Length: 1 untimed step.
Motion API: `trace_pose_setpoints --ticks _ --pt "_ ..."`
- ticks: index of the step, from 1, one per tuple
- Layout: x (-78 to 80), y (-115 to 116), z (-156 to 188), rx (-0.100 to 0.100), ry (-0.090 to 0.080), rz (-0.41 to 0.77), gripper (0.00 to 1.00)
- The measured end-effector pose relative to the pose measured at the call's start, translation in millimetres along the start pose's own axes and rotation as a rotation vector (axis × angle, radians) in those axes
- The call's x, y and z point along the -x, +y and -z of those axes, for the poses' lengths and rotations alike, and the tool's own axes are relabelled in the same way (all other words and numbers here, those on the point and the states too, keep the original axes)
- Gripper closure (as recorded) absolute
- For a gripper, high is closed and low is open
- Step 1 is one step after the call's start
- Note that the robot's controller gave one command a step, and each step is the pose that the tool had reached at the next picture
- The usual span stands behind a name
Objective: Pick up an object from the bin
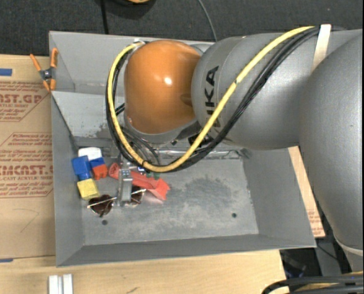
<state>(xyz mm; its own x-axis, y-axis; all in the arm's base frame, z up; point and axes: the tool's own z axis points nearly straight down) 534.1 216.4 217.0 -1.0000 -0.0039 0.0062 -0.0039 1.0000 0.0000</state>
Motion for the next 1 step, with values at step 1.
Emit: trace_pose_setpoints --ticks 1 --pt "1.7 -1.4 5.1 0.002 -0.008 -0.003 0.00"
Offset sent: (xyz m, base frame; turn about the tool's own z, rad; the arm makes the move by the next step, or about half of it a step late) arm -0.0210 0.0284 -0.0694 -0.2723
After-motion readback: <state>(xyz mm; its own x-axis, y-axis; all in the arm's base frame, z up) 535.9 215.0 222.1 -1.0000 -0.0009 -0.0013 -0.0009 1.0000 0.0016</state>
